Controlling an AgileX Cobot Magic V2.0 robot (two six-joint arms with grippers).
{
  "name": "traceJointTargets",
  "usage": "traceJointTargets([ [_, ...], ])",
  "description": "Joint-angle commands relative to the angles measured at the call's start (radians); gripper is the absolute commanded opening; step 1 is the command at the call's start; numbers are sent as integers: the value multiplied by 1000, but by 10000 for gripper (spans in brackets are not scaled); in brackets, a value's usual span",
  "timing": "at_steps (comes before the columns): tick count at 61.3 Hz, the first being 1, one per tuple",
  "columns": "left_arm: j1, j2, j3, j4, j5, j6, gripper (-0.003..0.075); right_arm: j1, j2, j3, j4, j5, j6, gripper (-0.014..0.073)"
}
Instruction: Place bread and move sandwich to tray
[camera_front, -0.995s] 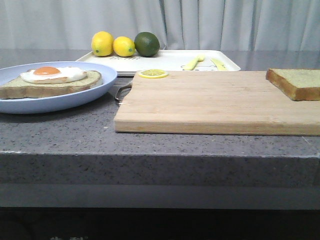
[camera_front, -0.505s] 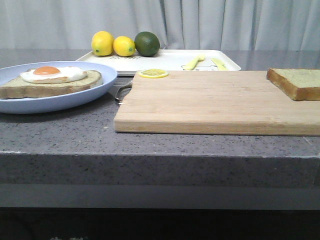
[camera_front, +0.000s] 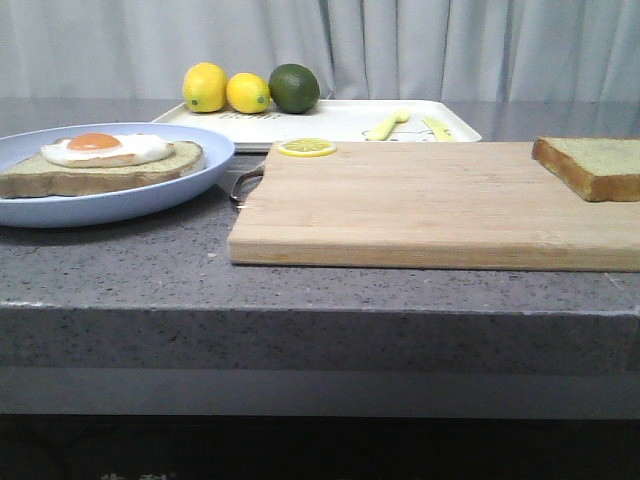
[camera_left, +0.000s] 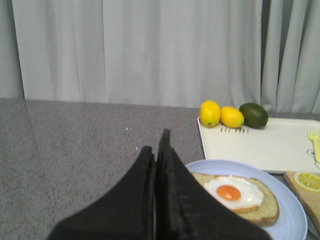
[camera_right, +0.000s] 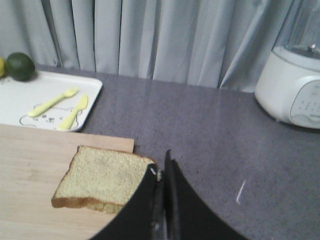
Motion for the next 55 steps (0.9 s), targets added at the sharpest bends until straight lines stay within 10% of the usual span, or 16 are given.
traceJointTargets([
  [1, -7, 59, -39, -17, -24, -8, -18, -2, 71, -39, -18, -28, -2, -67],
  [34, -7, 149, 20, -28, 2, -8, -11, -2, 242, -39, -3, 71, -2, -46],
  [55, -7, 151, 20, -18, -14, -8, 524, -2, 242, -39, -2, 79, -2, 601],
])
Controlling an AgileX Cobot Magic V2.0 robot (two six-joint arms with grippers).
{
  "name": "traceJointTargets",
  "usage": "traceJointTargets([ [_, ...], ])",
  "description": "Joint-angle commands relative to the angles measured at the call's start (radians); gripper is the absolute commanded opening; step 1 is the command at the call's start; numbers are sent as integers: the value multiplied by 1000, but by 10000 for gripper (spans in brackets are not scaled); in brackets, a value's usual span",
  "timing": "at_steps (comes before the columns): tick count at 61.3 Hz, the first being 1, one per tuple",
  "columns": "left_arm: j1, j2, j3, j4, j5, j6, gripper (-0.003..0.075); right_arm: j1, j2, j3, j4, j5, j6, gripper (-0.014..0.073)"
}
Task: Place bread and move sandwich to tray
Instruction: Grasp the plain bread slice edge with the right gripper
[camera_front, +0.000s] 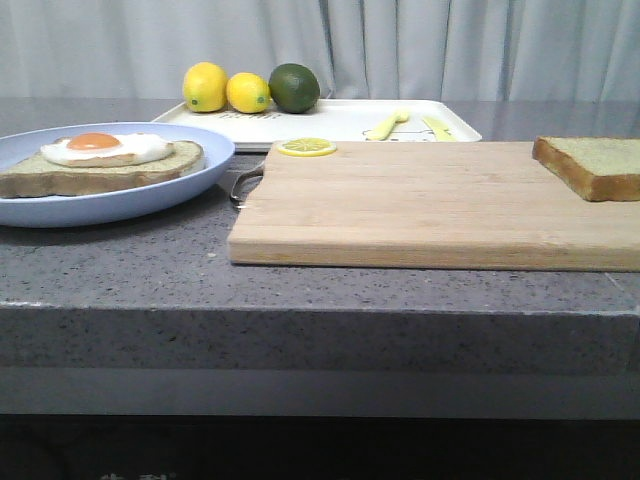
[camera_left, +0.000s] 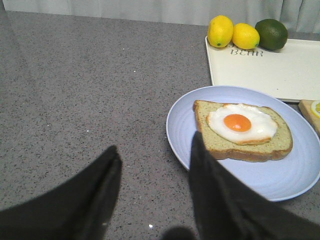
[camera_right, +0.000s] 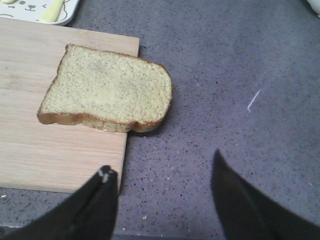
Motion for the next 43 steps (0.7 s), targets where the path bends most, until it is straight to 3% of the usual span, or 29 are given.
traceJointTargets([
  [1, -7, 15, -27, 3, -89, -8, 538, -2, 9, -35, -4, -60, -2, 605],
  [13, -7, 15, -27, 3, -97, -2, 511, -2, 14, -48, 24, -52, -2, 601],
  [24, -9, 15, -29, -59, -117, 96, 503, -2, 98, -156, 68, 63, -2, 601],
  [43, -149, 15, -31, -84, -78, 139, 503, -2, 314, -359, 72, 284, -10, 601],
])
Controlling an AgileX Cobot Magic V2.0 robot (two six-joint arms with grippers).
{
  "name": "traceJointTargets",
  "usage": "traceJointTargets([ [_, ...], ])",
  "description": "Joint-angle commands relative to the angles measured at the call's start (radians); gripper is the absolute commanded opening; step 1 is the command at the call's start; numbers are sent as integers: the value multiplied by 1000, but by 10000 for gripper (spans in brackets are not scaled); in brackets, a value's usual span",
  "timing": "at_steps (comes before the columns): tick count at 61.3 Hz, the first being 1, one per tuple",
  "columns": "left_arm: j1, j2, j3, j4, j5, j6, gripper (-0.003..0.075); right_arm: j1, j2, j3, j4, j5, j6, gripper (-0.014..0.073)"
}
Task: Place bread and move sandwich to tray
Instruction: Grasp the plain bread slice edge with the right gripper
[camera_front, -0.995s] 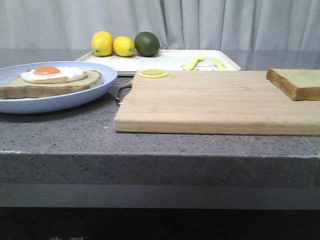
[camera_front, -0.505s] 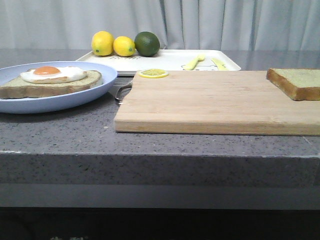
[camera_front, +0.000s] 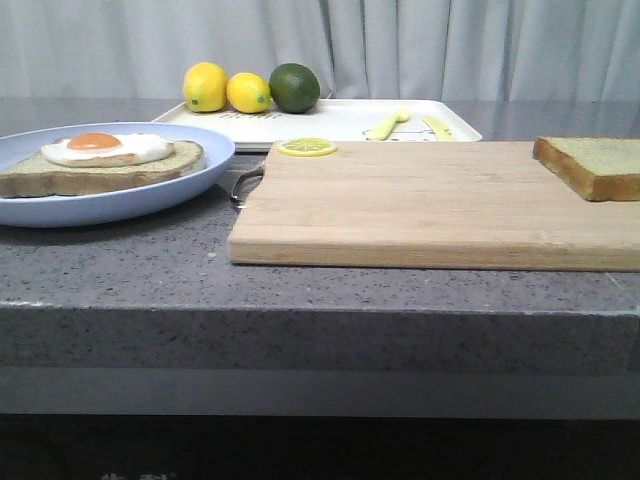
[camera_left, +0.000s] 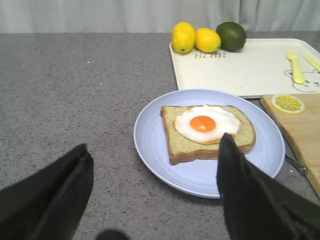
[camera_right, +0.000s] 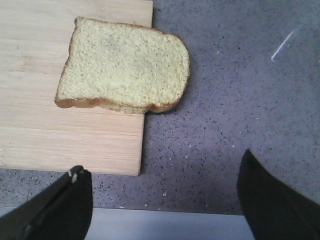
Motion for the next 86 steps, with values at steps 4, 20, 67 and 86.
traceJointTargets([
  [4, -80, 15, -36, -10, -27, 35, 503, -6, 90, -112, -10, 32, -11, 601],
  [20, -139, 15, -72, -3, 83, 35, 503, -205, 192, -226, -1, 92, -12, 601],
  [67, -139, 15, -74, -1, 62, 35, 503, -623, 592, -230, 838, 186, -543, 601],
  [86, -139, 15, -74, -1, 59, 35, 503, -621, 772, -230, 973, 269, -704, 601],
])
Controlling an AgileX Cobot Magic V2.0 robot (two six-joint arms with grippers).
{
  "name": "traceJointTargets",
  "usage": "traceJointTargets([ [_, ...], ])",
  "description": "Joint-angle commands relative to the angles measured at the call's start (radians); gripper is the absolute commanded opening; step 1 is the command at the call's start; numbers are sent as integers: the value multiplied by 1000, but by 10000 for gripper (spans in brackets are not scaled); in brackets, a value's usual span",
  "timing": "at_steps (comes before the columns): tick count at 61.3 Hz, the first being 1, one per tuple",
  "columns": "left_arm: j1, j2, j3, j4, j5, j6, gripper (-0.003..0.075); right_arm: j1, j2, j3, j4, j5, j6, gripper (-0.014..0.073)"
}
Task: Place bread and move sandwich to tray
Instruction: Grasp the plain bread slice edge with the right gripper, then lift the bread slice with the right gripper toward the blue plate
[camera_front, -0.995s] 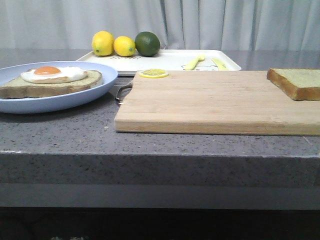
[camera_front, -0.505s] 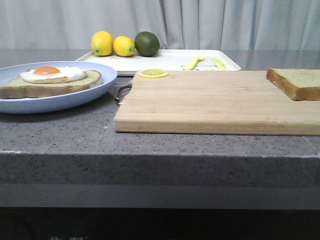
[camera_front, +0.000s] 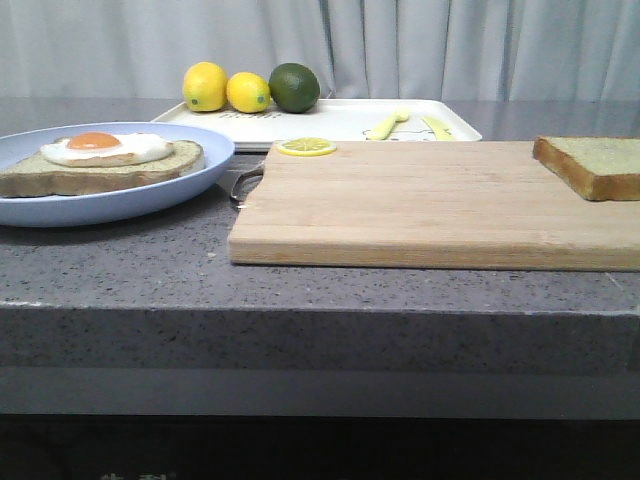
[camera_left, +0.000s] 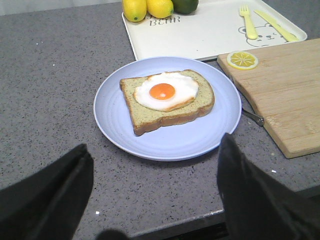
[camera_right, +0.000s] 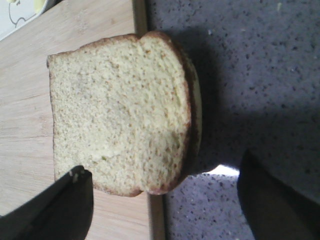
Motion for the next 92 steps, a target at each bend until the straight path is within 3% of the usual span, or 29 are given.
traceJointTargets([
  [1, -9, 15, -33, -3, -82, 1, 503, -5, 3, -32, 101, 49, -59, 601],
  [19, -9, 15, -33, -3, -82, 1, 503, 0, 73, -32, 222, 84, -132, 601],
  [45, -9, 15, -33, -3, -116, 1, 503, 47, 114, -32, 234, 124, -136, 589],
  [65, -9, 15, -33, -3, -128, 1, 503, 39, 114, -32, 234, 136, -136, 262],
  [79, -9, 15, -33, -3, -128, 1, 503, 36, 82, -32, 237, 140, -136, 138],
  [92, -9, 15, -33, -3, -128, 1, 503, 36, -7, -32, 297, 140, -134, 86],
])
